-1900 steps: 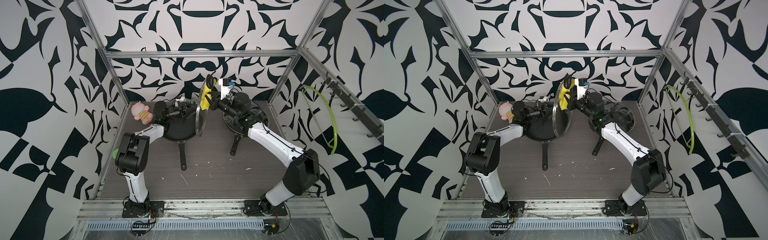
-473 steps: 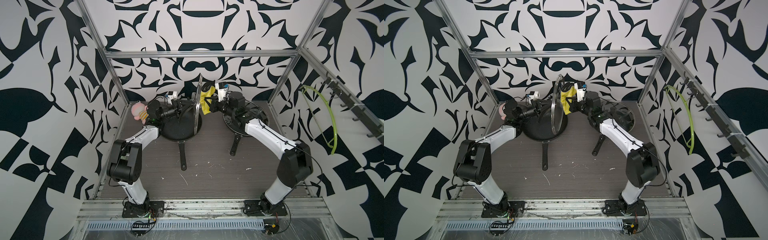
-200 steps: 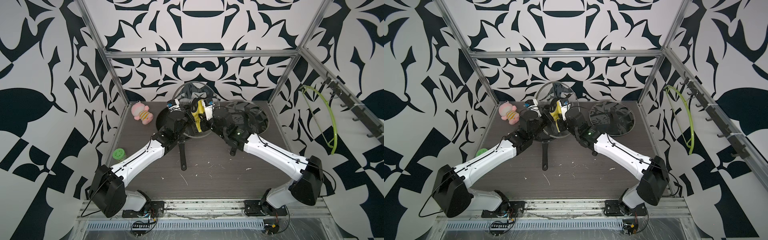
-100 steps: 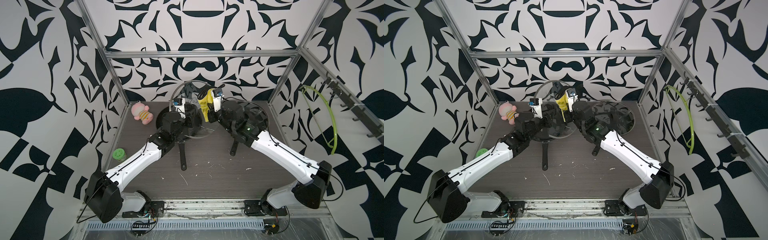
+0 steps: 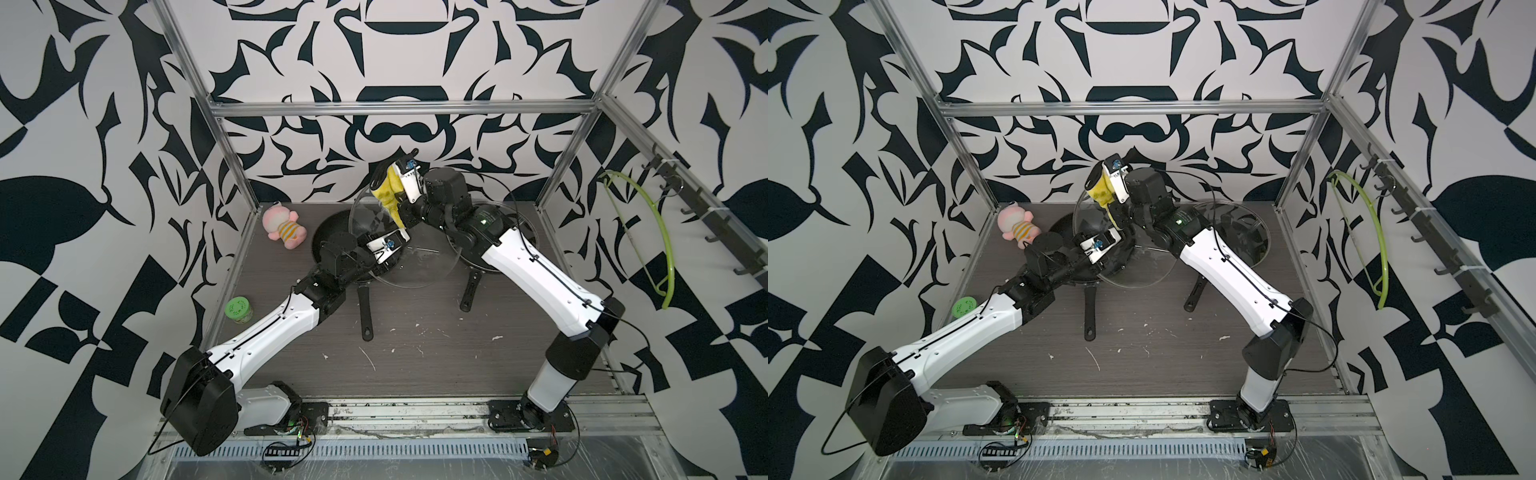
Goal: Wipe the pot lid with a cloth
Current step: Wipe the pot lid.
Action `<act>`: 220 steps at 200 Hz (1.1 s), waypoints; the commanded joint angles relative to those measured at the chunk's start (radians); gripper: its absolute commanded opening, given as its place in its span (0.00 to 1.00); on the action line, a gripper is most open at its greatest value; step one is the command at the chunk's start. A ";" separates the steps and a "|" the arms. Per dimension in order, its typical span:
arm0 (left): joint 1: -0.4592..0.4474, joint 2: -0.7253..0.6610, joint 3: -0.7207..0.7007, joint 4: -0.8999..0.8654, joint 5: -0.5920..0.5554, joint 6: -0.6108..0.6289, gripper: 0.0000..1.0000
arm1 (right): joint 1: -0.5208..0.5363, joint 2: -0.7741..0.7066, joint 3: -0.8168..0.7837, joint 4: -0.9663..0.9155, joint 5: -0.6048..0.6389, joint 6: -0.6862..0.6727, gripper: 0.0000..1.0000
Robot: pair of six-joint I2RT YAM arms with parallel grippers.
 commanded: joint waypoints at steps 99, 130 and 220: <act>-0.037 -0.002 0.134 0.047 0.094 0.665 0.00 | 0.031 0.237 0.427 -0.300 -0.069 -0.092 0.00; -0.038 -0.002 0.104 0.142 0.060 0.503 0.00 | 0.032 0.191 0.388 -0.265 0.010 -0.081 0.00; -0.039 0.073 0.052 0.387 -0.030 0.014 0.00 | -0.036 -0.120 -0.017 -0.093 0.151 -0.059 0.00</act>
